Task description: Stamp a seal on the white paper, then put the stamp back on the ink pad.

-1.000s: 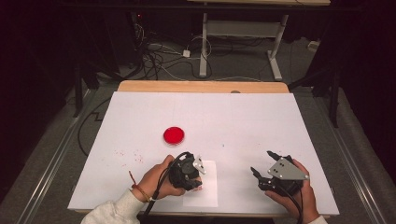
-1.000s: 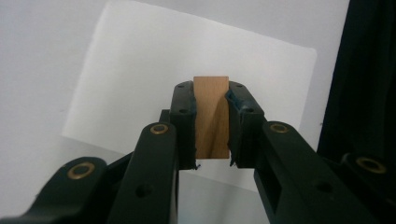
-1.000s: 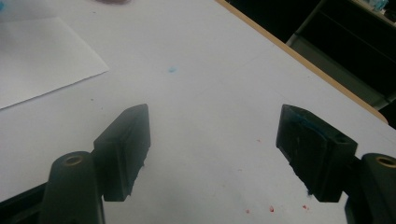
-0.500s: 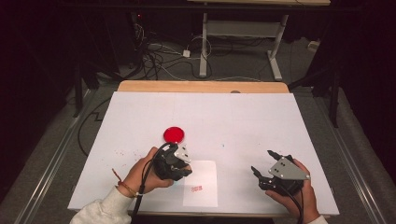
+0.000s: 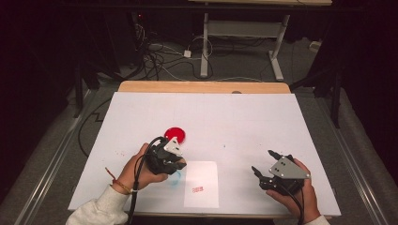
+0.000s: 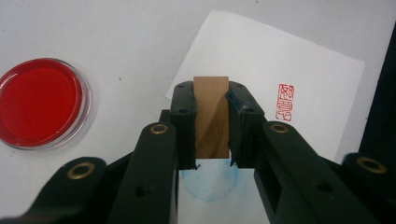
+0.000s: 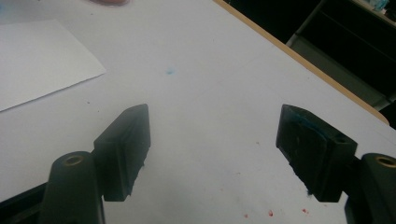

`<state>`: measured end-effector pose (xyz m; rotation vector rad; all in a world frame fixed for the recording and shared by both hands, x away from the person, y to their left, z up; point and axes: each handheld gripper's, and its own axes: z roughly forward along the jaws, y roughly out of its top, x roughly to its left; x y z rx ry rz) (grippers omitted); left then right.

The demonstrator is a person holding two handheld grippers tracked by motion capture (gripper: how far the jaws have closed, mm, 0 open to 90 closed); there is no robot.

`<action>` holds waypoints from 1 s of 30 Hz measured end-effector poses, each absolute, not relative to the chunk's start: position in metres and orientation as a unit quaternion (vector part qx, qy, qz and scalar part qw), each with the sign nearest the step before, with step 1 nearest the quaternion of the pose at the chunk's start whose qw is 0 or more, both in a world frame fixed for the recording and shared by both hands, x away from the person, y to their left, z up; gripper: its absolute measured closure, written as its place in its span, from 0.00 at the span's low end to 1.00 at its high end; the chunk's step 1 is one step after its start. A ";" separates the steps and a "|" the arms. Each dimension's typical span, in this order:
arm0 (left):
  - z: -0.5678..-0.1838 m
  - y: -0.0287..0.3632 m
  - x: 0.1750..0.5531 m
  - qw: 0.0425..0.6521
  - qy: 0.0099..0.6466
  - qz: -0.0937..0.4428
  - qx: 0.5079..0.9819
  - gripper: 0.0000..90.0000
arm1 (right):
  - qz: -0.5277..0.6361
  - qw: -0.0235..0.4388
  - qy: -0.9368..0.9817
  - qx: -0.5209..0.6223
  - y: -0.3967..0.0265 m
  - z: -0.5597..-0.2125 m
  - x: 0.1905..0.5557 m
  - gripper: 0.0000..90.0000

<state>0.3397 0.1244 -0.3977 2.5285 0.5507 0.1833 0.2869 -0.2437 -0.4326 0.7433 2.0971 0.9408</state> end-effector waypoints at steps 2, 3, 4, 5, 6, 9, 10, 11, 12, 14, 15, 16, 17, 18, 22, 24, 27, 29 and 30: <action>-0.398 0.126 0.340 0.271 0.206 0.072 0.938 0.82 | 0.364 0.357 0.811 0.287 -0.244 -0.432 0.287 0.30; -0.397 0.127 0.340 0.271 0.206 0.072 0.937 0.82 | 0.364 0.357 0.811 0.287 -0.245 -0.432 0.287 0.30; -0.397 0.128 0.340 0.272 0.208 0.074 0.937 0.82 | 0.364 0.357 0.811 0.288 -0.245 -0.432 0.287 0.30; -0.396 0.129 0.340 0.272 0.209 0.075 0.936 0.82 | 0.364 0.358 0.811 0.286 -0.245 -0.432 0.287 0.30; -0.396 0.130 0.340 0.274 0.210 0.075 0.936 0.82 | 0.363 0.359 0.811 0.285 -0.244 -0.431 0.288 0.30; -0.394 0.133 0.341 0.278 0.216 0.080 0.933 0.82 | 0.363 0.359 0.811 0.286 -0.244 -0.431 0.288 0.30; -0.394 0.134 0.341 0.279 0.215 0.079 0.932 0.82 | 0.362 0.359 0.811 0.285 -0.244 -0.432 0.288 0.30; -0.393 0.135 0.342 0.280 0.216 0.080 0.932 0.82 | 0.362 0.359 0.811 0.286 -0.244 -0.432 0.288 0.30; -0.394 0.136 0.342 0.280 0.221 0.085 0.931 0.82 | 0.362 0.359 0.811 0.287 -0.244 -0.432 0.288 0.30; -0.395 0.137 0.344 0.279 0.226 0.094 0.928 0.82 | 0.362 0.360 0.811 0.287 -0.245 -0.432 0.288 0.30; -0.397 0.138 0.345 0.279 0.230 0.097 0.928 0.82 | 0.362 0.359 0.811 0.286 -0.245 -0.432 0.289 0.29; -0.398 0.139 0.346 0.277 0.233 0.098 0.927 0.82 | 0.360 0.360 0.812 0.286 -0.245 -0.433 0.289 0.29; -0.399 0.139 0.346 0.277 0.236 0.099 0.926 0.82 | 0.359 0.360 0.813 0.285 -0.245 -0.433 0.289 0.29; -0.399 0.140 0.347 0.275 0.237 0.101 0.926 0.82 | 0.361 0.360 0.812 0.285 -0.244 -0.432 0.289 0.29; -0.397 0.142 0.349 0.285 0.245 0.103 0.921 0.82 | 0.361 0.358 0.814 0.280 -0.242 -0.433 0.288 0.29; -0.395 0.143 0.352 0.285 0.246 0.104 0.921 0.82 | 0.360 0.358 0.814 0.281 -0.242 -0.433 0.289 0.29; -0.393 0.146 0.357 0.290 0.252 0.103 0.918 0.82 | 0.361 0.358 0.813 0.284 -0.243 -0.433 0.290 0.29; -0.391 0.148 0.362 0.290 0.258 0.103 0.916 0.82 | 0.361 0.358 0.813 0.283 -0.242 -0.433 0.290 0.30; -0.390 0.149 0.364 0.289 0.260 0.103 0.916 0.82 | 0.361 0.357 0.814 0.282 -0.241 -0.433 0.290 0.30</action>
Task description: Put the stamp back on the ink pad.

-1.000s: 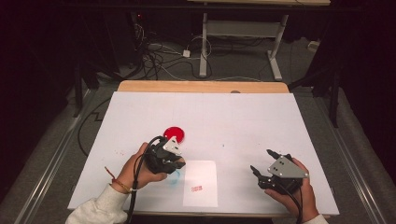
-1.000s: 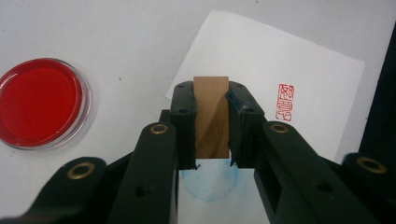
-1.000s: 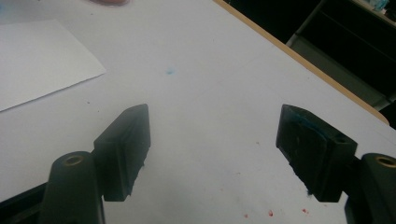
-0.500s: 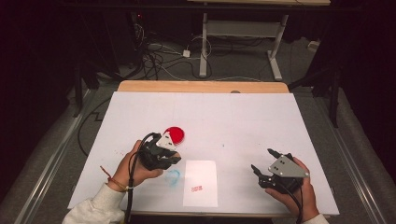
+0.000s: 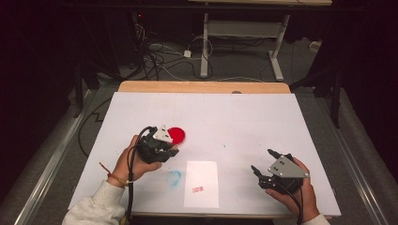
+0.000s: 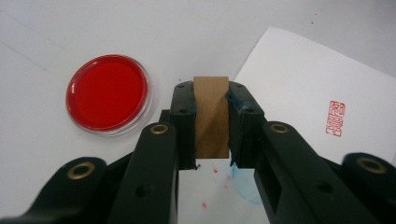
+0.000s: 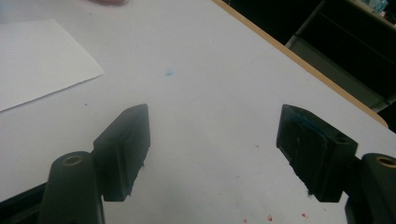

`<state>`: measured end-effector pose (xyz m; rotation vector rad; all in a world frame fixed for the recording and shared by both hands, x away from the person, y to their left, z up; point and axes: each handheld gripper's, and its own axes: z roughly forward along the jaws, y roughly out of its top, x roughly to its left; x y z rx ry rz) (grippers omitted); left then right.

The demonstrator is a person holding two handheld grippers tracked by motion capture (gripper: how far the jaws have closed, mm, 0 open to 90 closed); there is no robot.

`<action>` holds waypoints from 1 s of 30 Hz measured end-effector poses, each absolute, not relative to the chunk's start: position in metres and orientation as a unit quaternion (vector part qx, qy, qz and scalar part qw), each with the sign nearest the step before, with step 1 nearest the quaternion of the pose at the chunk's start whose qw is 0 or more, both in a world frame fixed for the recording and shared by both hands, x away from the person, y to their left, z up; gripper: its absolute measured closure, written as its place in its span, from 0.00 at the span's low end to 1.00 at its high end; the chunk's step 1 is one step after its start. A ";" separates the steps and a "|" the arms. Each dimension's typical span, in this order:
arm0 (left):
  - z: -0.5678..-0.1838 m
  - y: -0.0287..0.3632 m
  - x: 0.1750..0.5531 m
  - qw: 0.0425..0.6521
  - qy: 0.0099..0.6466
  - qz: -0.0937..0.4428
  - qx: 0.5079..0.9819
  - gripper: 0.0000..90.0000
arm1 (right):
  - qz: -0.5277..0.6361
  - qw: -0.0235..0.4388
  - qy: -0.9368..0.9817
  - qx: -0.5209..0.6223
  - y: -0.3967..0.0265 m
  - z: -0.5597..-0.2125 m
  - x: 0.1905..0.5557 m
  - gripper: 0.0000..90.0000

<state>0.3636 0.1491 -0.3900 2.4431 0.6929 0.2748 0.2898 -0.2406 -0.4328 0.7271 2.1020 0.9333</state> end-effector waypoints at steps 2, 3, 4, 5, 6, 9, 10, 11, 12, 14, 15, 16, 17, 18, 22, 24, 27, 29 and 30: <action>-0.389 0.150 0.368 0.288 0.262 0.106 0.915 0.82 | 0.361 0.356 0.816 0.277 -0.239 -0.434 0.290 0.30; -0.388 0.151 0.371 0.284 0.263 0.106 0.916 0.82 | 0.359 0.354 0.819 0.276 -0.238 -0.434 0.290 0.30; -0.387 0.151 0.374 0.285 0.267 0.109 0.914 0.82 | 0.357 0.354 0.820 0.275 -0.238 -0.435 0.290 0.30; -0.387 0.152 0.378 0.287 0.269 0.107 0.913 0.82 | 0.356 0.354 0.820 0.276 -0.238 -0.435 0.290 0.29; -0.387 0.152 0.383 0.285 0.268 0.101 0.915 0.82 | 0.357 0.353 0.819 0.278 -0.238 -0.435 0.290 0.30; -0.390 0.148 0.397 0.274 0.278 0.092 0.916 0.82 | 0.358 0.355 0.819 0.276 -0.238 -0.434 0.289 0.30; -0.391 0.147 0.402 0.269 0.281 0.090 0.917 0.82 | 0.359 0.354 0.819 0.275 -0.238 -0.434 0.289 0.30; -0.393 0.145 0.406 0.263 0.282 0.088 0.919 0.82 | 0.358 0.354 0.819 0.275 -0.238 -0.435 0.289 0.30; -0.395 0.144 0.411 0.257 0.286 0.086 0.919 0.82 | 0.357 0.354 0.820 0.275 -0.238 -0.435 0.289 0.30; -0.399 0.143 0.420 0.252 0.290 0.083 0.919 0.82 | 0.357 0.354 0.819 0.276 -0.238 -0.435 0.289 0.30; -0.401 0.142 0.424 0.249 0.291 0.077 0.920 0.82 | 0.357 0.354 0.819 0.276 -0.239 -0.435 0.289 0.30; -0.403 0.141 0.428 0.245 0.295 0.077 0.920 0.82 | 0.357 0.354 0.819 0.278 -0.239 -0.435 0.289 0.30; -0.406 0.141 0.432 0.239 0.298 0.078 0.921 0.81 | 0.358 0.353 0.819 0.278 -0.239 -0.435 0.289 0.30; -0.409 0.140 0.436 0.234 0.301 0.076 0.921 0.81 | 0.357 0.353 0.819 0.278 -0.239 -0.435 0.289 0.30; -0.420 0.140 0.450 0.219 0.315 0.064 0.921 0.81 | 0.356 0.351 0.820 0.277 -0.240 -0.436 0.290 0.30; -0.423 0.141 0.455 0.215 0.320 0.065 0.920 0.81 | 0.356 0.352 0.820 0.277 -0.240 -0.436 0.290 0.30; -0.424 0.142 0.458 0.218 0.327 0.065 0.917 0.81 | 0.355 0.352 0.820 0.278 -0.240 -0.436 0.290 0.30; -0.426 0.141 0.460 0.215 0.330 0.066 0.917 0.81 | 0.355 0.351 0.820 0.279 -0.240 -0.436 0.290 0.30; -0.427 0.141 0.461 0.216 0.332 0.066 0.916 0.81 | 0.354 0.351 0.820 0.279 -0.240 -0.436 0.290 0.30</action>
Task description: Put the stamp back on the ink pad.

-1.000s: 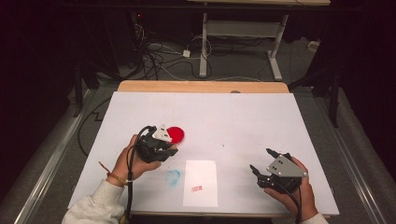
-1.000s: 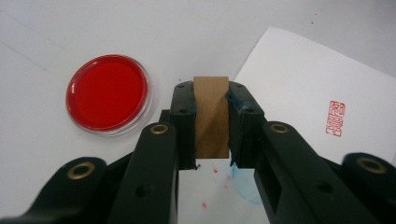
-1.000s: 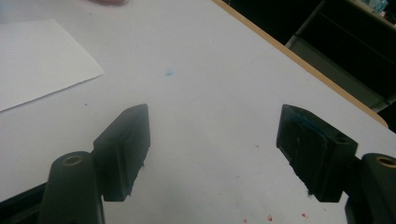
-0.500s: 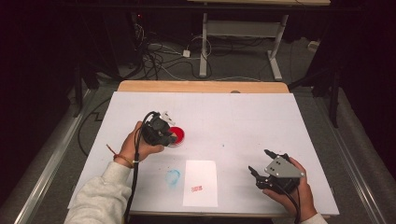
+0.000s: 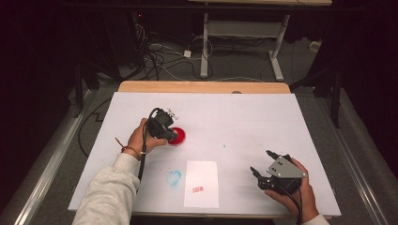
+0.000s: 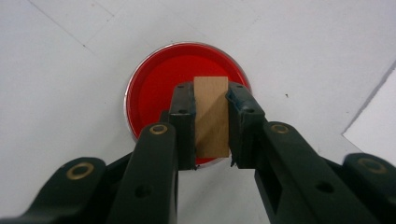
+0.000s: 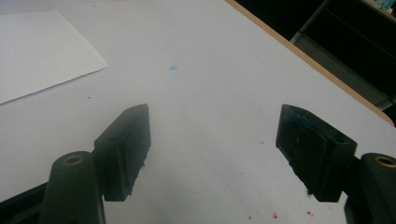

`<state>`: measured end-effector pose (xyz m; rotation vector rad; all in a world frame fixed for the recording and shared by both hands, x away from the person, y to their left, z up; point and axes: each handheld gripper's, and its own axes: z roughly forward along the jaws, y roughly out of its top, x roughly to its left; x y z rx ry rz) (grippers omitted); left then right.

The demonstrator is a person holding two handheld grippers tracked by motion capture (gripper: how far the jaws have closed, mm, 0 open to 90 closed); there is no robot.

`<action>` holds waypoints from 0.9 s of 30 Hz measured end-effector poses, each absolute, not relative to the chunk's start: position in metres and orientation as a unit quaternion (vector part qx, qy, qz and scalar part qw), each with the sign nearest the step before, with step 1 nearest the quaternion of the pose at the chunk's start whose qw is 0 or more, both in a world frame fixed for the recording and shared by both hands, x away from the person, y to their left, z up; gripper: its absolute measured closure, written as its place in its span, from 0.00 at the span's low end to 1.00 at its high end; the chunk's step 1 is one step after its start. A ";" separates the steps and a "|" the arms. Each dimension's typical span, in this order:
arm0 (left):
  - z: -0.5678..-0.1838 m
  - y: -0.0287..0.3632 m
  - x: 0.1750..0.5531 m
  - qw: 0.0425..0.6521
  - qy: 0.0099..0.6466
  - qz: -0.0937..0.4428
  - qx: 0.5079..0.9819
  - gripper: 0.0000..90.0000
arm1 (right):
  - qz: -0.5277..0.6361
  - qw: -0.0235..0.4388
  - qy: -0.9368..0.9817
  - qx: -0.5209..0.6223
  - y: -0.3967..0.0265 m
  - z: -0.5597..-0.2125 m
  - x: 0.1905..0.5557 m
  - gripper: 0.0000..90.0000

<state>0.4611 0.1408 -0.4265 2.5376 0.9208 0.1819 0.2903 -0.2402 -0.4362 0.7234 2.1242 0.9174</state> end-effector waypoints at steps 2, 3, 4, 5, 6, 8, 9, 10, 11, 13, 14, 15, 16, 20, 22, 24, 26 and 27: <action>-0.428 0.140 0.464 0.212 0.336 0.064 0.915 0.81 | 0.354 0.350 0.821 0.280 -0.240 -0.436 0.291 0.30; -0.429 0.139 0.465 0.211 0.336 0.062 0.916 0.81 | 0.353 0.351 0.821 0.281 -0.240 -0.437 0.290 0.30; -0.430 0.138 0.466 0.210 0.337 0.061 0.916 0.81 | 0.353 0.350 0.821 0.280 -0.240 -0.437 0.290 0.30; -0.431 0.138 0.468 0.207 0.339 0.061 0.916 0.81 | 0.354 0.350 0.821 0.280 -0.240 -0.436 0.290 0.30; -0.432 0.137 0.469 0.203 0.341 0.060 0.916 0.81 | 0.353 0.351 0.822 0.279 -0.240 -0.436 0.290 0.30; -0.434 0.136 0.471 0.201 0.341 0.057 0.916 0.81 | 0.353 0.351 0.821 0.279 -0.241 -0.436 0.290 0.30; -0.434 0.137 0.471 0.203 0.344 0.059 0.915 0.81 | 0.354 0.351 0.820 0.280 -0.241 -0.436 0.290 0.30; -0.435 0.137 0.472 0.204 0.345 0.057 0.914 0.81 | 0.353 0.351 0.821 0.280 -0.241 -0.436 0.290 0.30; -0.436 0.137 0.472 0.203 0.347 0.056 0.914 0.81 | 0.353 0.350 0.822 0.279 -0.241 -0.436 0.290 0.30; -0.437 0.136 0.473 0.198 0.346 0.055 0.915 0.79 | 0.353 0.350 0.822 0.278 -0.241 -0.436 0.290 0.30; -0.437 0.137 0.473 0.199 0.347 0.054 0.915 0.79 | 0.353 0.350 0.822 0.278 -0.241 -0.436 0.290 0.30; -0.437 0.137 0.473 0.200 0.350 0.056 0.913 0.77 | 0.353 0.351 0.821 0.279 -0.241 -0.436 0.290 0.30; -0.437 0.137 0.473 0.201 0.352 0.056 0.913 0.77 | 0.353 0.351 0.821 0.280 -0.241 -0.436 0.291 0.30; -0.436 0.139 0.472 0.209 0.359 0.058 0.908 0.70 | 0.354 0.351 0.821 0.279 -0.241 -0.436 0.290 0.30; -0.433 0.140 0.471 0.216 0.363 0.064 0.904 0.65 | 0.353 0.351 0.821 0.278 -0.241 -0.436 0.290 0.30; -0.430 0.142 0.470 0.226 0.364 0.070 0.901 0.63 | 0.354 0.351 0.821 0.280 -0.241 -0.436 0.290 0.30; -0.426 0.144 0.467 0.232 0.366 0.079 0.898 0.58 | 0.354 0.353 0.820 0.280 -0.241 -0.436 0.290 0.30; -0.425 0.145 0.466 0.238 0.364 0.079 0.897 0.58 | 0.355 0.353 0.820 0.280 -0.241 -0.436 0.290 0.30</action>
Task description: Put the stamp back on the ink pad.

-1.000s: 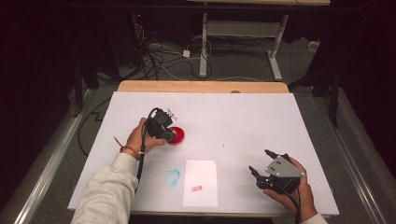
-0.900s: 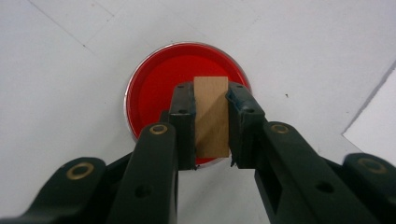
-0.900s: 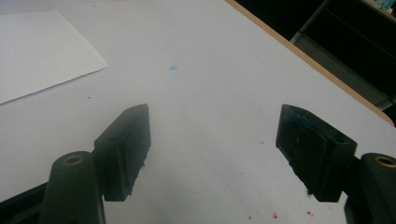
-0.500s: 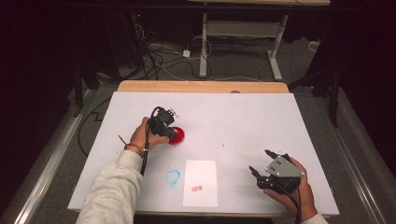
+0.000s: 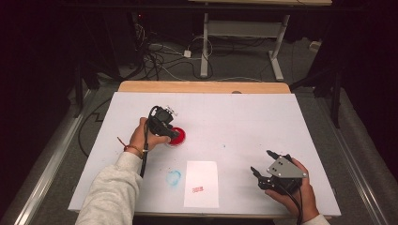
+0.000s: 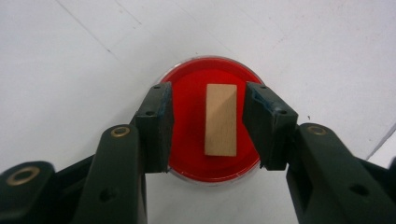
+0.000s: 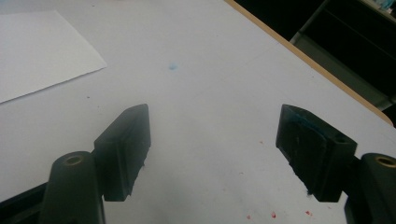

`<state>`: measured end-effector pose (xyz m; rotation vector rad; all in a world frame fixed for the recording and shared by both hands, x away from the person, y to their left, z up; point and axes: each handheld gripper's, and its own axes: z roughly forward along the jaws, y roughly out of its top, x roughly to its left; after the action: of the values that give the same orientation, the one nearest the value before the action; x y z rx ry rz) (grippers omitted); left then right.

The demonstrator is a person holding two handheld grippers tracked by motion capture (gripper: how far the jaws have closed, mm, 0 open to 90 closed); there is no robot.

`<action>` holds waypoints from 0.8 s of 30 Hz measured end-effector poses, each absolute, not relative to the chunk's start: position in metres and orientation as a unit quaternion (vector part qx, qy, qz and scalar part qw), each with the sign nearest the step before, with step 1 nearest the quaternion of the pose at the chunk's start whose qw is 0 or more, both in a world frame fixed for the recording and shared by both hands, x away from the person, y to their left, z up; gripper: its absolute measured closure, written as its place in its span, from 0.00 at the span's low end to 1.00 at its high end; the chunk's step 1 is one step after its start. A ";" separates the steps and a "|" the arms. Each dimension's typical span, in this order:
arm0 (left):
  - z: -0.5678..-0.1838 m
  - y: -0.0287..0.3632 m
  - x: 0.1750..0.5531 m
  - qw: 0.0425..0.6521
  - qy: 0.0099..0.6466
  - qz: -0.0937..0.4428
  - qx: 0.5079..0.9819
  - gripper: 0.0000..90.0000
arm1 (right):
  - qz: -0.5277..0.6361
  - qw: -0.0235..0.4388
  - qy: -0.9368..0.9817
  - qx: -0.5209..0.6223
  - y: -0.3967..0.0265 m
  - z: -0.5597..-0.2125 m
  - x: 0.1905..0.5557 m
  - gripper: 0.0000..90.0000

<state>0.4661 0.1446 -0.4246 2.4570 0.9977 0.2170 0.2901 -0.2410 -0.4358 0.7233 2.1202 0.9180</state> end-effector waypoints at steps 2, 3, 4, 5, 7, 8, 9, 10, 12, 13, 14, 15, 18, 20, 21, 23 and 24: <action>-0.421 0.147 0.463 0.247 0.367 0.087 0.893 0.54 | 0.355 0.352 0.819 0.280 -0.241 -0.436 0.290 0.30; -0.419 0.148 0.461 0.252 0.370 0.092 0.890 0.51 | 0.355 0.353 0.820 0.280 -0.241 -0.436 0.290 0.30; -0.416 0.149 0.459 0.259 0.372 0.097 0.886 0.47 | 0.355 0.352 0.819 0.280 -0.241 -0.436 0.290 0.30; -0.414 0.150 0.457 0.267 0.371 0.100 0.884 0.45 | 0.355 0.353 0.819 0.279 -0.241 -0.436 0.290 0.30; -0.409 0.153 0.452 0.286 0.368 0.106 0.878 0.44 | 0.355 0.353 0.819 0.279 -0.241 -0.436 0.290 0.30; -0.407 0.155 0.450 0.297 0.368 0.109 0.875 0.42 | 0.355 0.354 0.819 0.280 -0.241 -0.436 0.290 0.30; -0.406 0.155 0.447 0.302 0.368 0.114 0.872 0.40 | 0.356 0.354 0.818 0.280 -0.241 -0.435 0.290 0.30; -0.404 0.157 0.444 0.308 0.366 0.119 0.870 0.37 | 0.355 0.355 0.818 0.280 -0.241 -0.435 0.290 0.30; -0.401 0.158 0.439 0.324 0.367 0.129 0.862 0.32 | 0.356 0.354 0.818 0.280 -0.241 -0.435 0.290 0.30; -0.400 0.160 0.436 0.330 0.363 0.133 0.861 0.30 | 0.357 0.354 0.818 0.280 -0.241 -0.436 0.290 0.30; -0.400 0.160 0.433 0.339 0.362 0.135 0.858 0.28 | 0.356 0.354 0.818 0.280 -0.241 -0.436 0.290 0.30; -0.399 0.161 0.431 0.342 0.355 0.140 0.859 0.27 | 0.356 0.354 0.818 0.281 -0.240 -0.436 0.290 0.30; -0.397 0.161 0.423 0.355 0.344 0.155 0.855 0.23 | 0.355 0.356 0.817 0.281 -0.240 -0.436 0.289 0.29; -0.397 0.161 0.417 0.365 0.335 0.166 0.852 0.22 | 0.356 0.355 0.817 0.283 -0.240 -0.436 0.290 0.29; -0.397 0.161 0.414 0.370 0.329 0.170 0.852 0.21 | 0.357 0.353 0.816 0.285 -0.240 -0.436 0.290 0.29; -0.397 0.159 0.408 0.368 0.319 0.186 0.853 0.20 | 0.357 0.354 0.816 0.286 -0.240 -0.436 0.290 0.29; -0.398 0.158 0.405 0.369 0.314 0.195 0.853 0.20 | 0.358 0.352 0.816 0.285 -0.240 -0.436 0.290 0.29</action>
<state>0.4051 0.1577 -0.3978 2.1893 0.8064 0.4996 0.2900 -0.2397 -0.4363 0.7378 2.1122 0.9254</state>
